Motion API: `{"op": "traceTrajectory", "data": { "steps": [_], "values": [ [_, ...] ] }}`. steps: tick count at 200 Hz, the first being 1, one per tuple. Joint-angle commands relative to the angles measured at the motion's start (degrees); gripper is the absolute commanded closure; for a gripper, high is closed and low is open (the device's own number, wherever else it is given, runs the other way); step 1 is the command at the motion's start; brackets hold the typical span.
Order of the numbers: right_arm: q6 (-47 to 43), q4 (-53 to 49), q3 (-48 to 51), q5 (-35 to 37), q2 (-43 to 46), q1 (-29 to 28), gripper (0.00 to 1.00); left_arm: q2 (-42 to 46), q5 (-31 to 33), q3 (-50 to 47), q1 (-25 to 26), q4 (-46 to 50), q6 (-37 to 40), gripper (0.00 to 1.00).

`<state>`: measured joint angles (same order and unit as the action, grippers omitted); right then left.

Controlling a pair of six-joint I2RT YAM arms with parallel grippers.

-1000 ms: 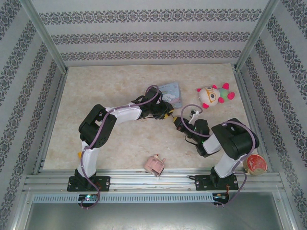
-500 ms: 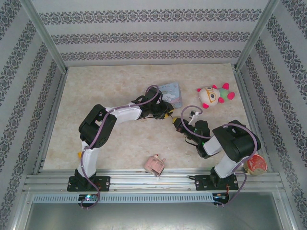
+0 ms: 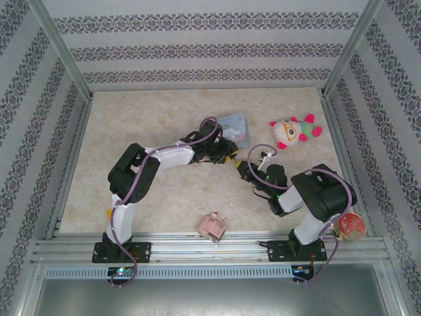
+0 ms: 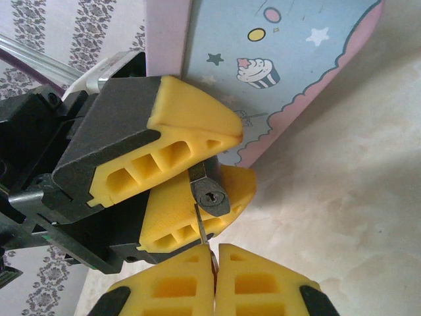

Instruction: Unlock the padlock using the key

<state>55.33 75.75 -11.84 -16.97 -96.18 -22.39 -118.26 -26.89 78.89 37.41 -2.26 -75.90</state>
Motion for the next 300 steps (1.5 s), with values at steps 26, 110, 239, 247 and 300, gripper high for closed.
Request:
{"op": "traceTrajectory", "data": {
  "steps": [26,110,239,247,300],
  "values": [
    [-0.83,2.65,-0.08,1.21,-0.72,0.16,1.0,-1.0,-3.43,-0.75,0.26,0.76,-3.47,0.8],
    [-1.19,2.39,1.37,1.68,1.21,0.42,1.0,-1.07,-3.25,-0.69,0.23,0.76,-3.38,0.8],
    [-1.41,2.11,0.33,1.85,0.56,0.6,1.0,-0.92,-3.56,-0.91,0.21,0.35,-3.38,0.81],
    [-1.44,2.21,0.18,1.85,0.34,0.59,1.0,-0.92,-3.65,-0.98,0.21,0.33,-3.39,0.8],
    [-1.45,2.21,-0.45,1.92,-0.49,0.68,1.0,-0.83,-3.77,-1.11,0.21,0.05,-3.64,0.8]
  ]
}}
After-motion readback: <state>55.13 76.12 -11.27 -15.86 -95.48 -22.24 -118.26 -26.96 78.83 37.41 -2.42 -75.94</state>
